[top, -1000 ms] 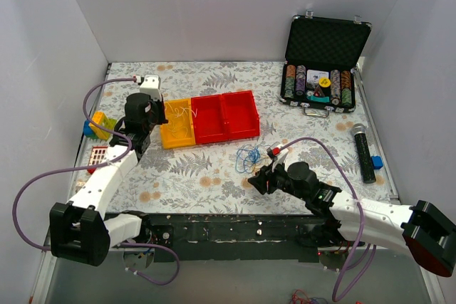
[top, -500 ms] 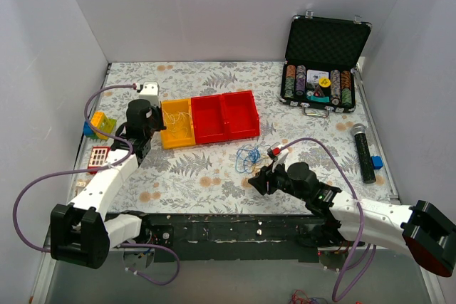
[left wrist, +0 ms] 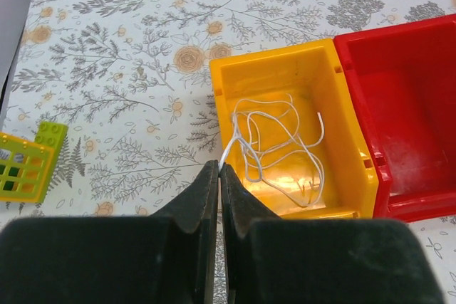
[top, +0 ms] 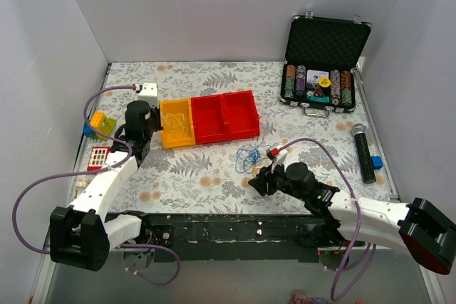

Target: Untangle the cables

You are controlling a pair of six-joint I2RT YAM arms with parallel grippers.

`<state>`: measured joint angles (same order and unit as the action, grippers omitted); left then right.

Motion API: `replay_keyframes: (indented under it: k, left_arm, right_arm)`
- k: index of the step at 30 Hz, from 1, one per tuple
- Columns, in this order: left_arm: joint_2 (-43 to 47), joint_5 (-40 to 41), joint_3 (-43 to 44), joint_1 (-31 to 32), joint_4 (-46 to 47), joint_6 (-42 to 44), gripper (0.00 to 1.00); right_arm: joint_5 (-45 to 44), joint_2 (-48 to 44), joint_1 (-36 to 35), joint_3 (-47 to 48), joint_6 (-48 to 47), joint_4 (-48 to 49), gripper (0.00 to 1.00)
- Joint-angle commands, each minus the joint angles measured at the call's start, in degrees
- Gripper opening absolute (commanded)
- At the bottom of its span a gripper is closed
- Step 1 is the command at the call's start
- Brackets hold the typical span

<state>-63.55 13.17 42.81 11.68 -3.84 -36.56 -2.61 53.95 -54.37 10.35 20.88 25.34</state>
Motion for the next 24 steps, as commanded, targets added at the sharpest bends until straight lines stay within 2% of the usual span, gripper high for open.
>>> replay_keyframes:
  k: [1,4,10,24]
  left_arm:
    - [-0.3,-6.1,-0.1,-0.3,2.2,2.5,0.00]
    - [-4.3,-9.9,1.0,-0.2,2.3,3.3,0.01]
    - [-14.6,-8.1,5.4,2.2,3.2,4.4,0.00]
    - [-27.7,-3.9,11.4,5.9,8.7,10.6,0.01]
  right_arm:
    - [0.2,-0.1,0.1,-0.4,0.5,2.2,0.51]
    - [0.2,0.3,0.1,-0.2,0.6,2.3,0.51]
    - [0.2,0.6,0.0,-0.2,0.7,2.3,0.51]
    - [-1.1,-0.1,-0.1,-0.4,1.3,1.7,0.51]
